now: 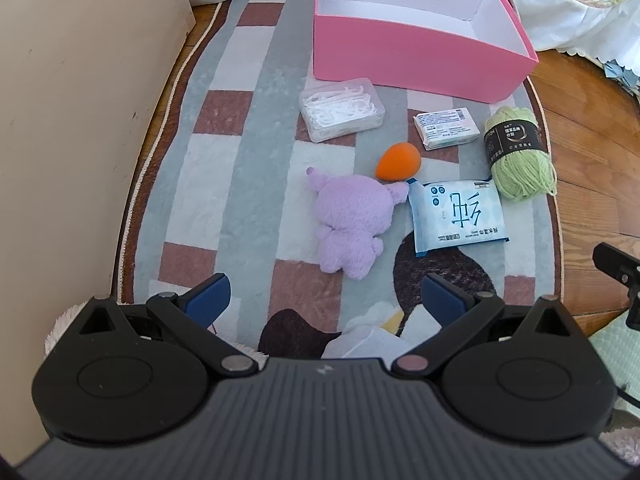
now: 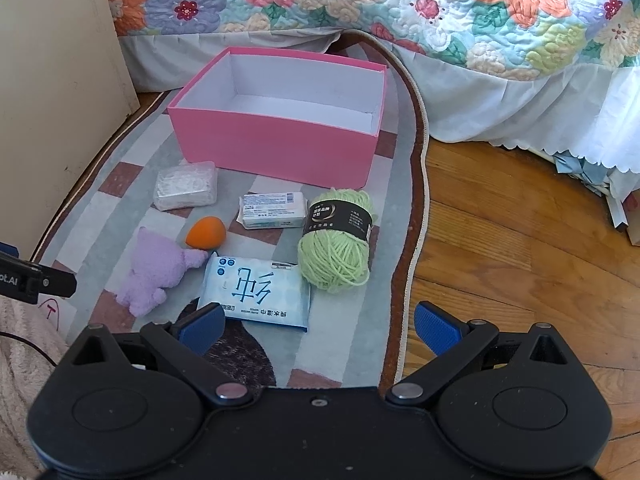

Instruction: Organize objects

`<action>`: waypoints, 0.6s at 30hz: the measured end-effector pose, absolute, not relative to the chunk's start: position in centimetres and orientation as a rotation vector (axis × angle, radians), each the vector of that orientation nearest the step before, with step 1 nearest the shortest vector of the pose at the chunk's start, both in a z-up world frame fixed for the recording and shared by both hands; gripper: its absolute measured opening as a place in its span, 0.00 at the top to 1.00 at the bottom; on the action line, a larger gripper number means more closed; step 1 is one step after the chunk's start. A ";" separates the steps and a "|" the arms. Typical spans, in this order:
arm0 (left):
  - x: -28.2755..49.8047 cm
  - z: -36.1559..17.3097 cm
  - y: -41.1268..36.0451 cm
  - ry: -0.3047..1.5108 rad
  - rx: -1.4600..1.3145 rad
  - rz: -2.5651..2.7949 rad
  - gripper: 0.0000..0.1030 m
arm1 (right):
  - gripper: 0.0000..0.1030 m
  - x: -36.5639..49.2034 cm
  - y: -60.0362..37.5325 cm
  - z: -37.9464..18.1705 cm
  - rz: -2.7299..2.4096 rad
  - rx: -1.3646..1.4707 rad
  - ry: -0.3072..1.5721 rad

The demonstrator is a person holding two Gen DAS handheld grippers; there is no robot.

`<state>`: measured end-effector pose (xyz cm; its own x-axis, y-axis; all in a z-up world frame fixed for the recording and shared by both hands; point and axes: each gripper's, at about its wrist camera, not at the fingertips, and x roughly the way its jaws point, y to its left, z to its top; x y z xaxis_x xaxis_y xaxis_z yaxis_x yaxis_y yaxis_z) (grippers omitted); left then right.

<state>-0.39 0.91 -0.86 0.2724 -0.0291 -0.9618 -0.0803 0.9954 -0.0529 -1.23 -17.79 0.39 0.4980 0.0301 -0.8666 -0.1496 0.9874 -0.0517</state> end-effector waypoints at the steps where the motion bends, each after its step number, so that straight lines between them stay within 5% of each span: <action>1: -0.4 -0.9 1.0 1.297 -0.099 0.035 0.00 | 0.01 -1.2 -17.8 0.4 0.108 -0.126 1.046; 18: -0.5 -1.0 1.3 1.297 -0.110 0.040 0.00 | 0.01 -1.2 -17.6 0.2 0.117 -0.132 1.052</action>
<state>-0.48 1.29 -1.00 0.2709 -0.0326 -0.9620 -0.0914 0.9940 -0.0594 -1.17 -17.64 0.21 0.4909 0.0326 -0.8706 -0.1588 0.9859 -0.0526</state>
